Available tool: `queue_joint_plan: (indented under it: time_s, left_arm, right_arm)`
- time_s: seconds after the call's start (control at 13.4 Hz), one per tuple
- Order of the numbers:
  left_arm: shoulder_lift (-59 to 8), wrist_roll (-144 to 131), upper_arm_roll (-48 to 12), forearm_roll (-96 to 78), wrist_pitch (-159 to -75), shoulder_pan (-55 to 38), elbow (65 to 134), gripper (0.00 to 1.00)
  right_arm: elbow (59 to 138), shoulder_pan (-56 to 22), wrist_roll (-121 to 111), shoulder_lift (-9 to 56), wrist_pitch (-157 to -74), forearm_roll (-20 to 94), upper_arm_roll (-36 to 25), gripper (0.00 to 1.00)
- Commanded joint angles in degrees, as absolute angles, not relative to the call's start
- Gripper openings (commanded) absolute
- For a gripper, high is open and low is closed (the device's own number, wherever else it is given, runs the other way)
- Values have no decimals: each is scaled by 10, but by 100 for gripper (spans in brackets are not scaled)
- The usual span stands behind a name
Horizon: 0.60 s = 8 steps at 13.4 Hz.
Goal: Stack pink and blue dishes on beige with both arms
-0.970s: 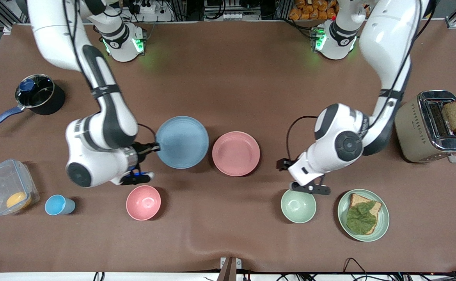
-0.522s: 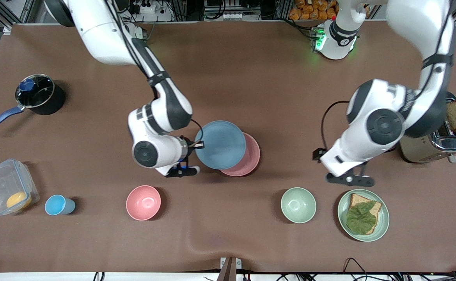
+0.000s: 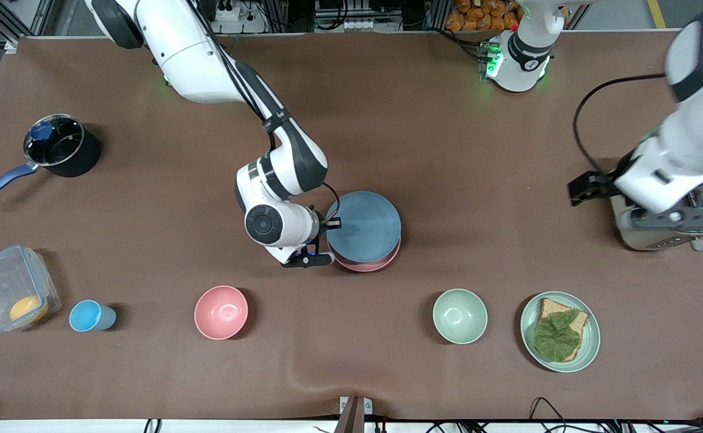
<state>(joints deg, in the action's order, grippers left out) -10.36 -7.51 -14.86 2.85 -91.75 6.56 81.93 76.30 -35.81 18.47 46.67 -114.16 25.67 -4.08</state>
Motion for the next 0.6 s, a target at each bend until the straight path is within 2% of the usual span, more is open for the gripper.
queue_joint_plan:
  time_s: [0.0, 0.07, 0.15, 0.52]
  left_arm:
    - [-87, -35, -154, 27, -918, 85, 835, 100]
    - [-90, -38, -156, 45, -918, 80, 835, 100]
    - [-87, -41, -158, 44, -918, 80, 834, 100]
    - [-79, -35, -158, 42, -918, 86, 837, 100]
  right_arm:
    - [758, -361, 192, 470, -1156, 282, -47, 27]
    - [758, -361, 192, 469, -1163, 290, -47, 95]
    - [755, -361, 191, 468, -1173, 291, -47, 100]
    - [748, -315, 178, 445, -1152, 290, -47, 100]
